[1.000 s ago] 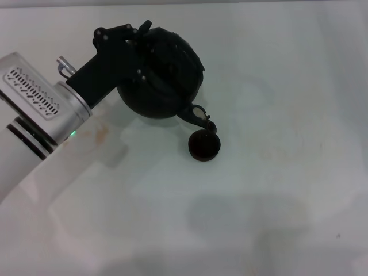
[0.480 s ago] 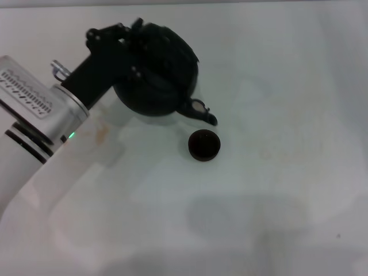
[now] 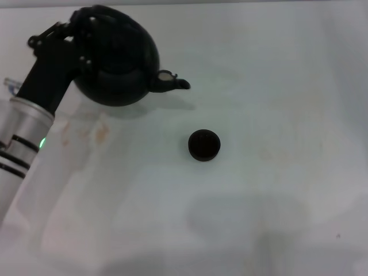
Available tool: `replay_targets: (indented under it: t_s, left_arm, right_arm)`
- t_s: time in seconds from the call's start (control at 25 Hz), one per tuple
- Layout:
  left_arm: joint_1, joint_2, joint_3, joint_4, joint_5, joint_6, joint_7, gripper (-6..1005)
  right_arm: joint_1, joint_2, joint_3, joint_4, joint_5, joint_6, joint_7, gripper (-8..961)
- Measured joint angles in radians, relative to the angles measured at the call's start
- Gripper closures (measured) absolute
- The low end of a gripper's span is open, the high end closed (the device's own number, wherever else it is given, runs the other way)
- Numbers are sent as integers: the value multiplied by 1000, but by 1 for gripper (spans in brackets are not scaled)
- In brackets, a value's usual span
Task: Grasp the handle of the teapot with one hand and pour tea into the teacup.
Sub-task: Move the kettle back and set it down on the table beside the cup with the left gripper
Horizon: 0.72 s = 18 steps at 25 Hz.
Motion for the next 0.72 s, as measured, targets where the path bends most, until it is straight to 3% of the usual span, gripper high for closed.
replay_targets:
  t_s: [0.32,0.56,0.72]
  left_arm:
    - [101,-2,-65,-110,-95,1,-11,805]
    - [191,-7,-67,-166,-136,13,-2,798]
    - [215,-7,-63,-183,-136,40,-2,793]
  right_arm:
    - [13,-2,6,-2,0,-15,-4,86]
    - [21,-3,19,-13,0,-39,-5,86]
    - [25,-3,19,-34,-2,-66,-5,86]
